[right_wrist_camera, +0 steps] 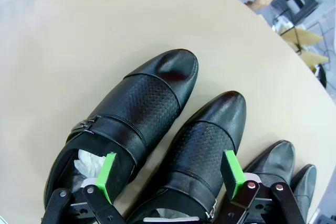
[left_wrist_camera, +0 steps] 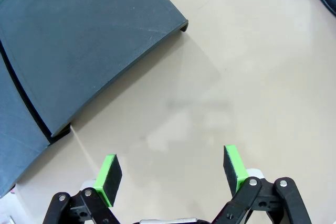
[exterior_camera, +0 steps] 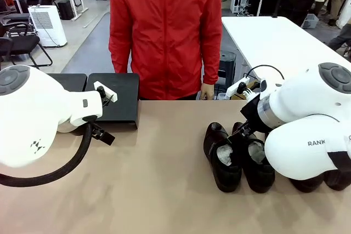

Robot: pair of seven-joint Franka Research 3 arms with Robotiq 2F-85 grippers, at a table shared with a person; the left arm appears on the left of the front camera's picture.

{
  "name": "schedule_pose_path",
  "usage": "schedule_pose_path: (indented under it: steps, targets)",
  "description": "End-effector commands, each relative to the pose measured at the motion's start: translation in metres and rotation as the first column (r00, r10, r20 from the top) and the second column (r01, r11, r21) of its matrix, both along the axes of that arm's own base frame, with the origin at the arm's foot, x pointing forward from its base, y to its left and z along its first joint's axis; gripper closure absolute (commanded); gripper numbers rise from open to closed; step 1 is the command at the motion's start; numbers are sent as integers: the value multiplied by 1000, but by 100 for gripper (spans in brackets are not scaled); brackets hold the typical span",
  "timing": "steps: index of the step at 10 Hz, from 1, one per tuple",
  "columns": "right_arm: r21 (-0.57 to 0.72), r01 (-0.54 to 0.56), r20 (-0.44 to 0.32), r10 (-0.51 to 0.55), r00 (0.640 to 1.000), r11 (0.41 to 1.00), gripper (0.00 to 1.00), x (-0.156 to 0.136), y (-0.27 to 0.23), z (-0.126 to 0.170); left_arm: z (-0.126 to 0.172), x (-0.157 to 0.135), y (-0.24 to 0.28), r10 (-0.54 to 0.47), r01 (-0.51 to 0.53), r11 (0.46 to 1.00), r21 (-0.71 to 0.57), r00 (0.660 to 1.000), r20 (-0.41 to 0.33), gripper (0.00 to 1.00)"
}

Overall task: Organize the shoes by placing them on the stand.
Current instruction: Pick up one Shoe and place it in the middle of the table.

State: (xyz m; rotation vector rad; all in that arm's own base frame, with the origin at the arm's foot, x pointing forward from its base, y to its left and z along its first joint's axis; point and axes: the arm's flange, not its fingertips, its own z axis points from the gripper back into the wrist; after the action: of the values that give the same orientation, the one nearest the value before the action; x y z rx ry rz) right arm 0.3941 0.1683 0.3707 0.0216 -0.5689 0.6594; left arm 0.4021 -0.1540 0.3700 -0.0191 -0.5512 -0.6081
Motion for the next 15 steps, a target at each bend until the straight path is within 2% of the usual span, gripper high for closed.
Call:
schedule_pose_path:
  steps: [1, 2, 4, 6, 8, 11, 15]
  targets:
    - [0, 0, 0, 0, 1000, 1000, 0, 0, 0, 0, 0, 0, 1, 3, -3, 1000, -2, 1000, 0, 0]
    - [60, -16, 12, 16, 1000, 998, 0, -8, -9, 17, 0, 0, 0, 0, 0, 1000, 0, 1000, 0, 0]
    - [153, 15, 22, -18, 1000, 988, 0, -23, -35, 66, 45, -12, 5, 0, -1, 1000, -12, 999, -45, 0]
    - [242, 5, 49, -18, 999, 970, 0, -40, -67, 104, 89, -29, 11, -10, 8, 998, -64, 1000, -29, 0]
    - [288, 63, 45, -80, 996, 956, 0, -58, -117, 132, 128, -48, 35, 3, -2, 987, -161, 1000, 5, 0]
    - [374, 82, 38, -104, 994, 924, 0, -90, -172, 149, 156, -73, 72, 11, 1, 956, -293, 999, 40, 0]
    - [462, 85, 36, -115, 993, 883, 0, -110, -212, 143, 162, -71, 97, 35, -15, 924, -382, 998, 47, 0]
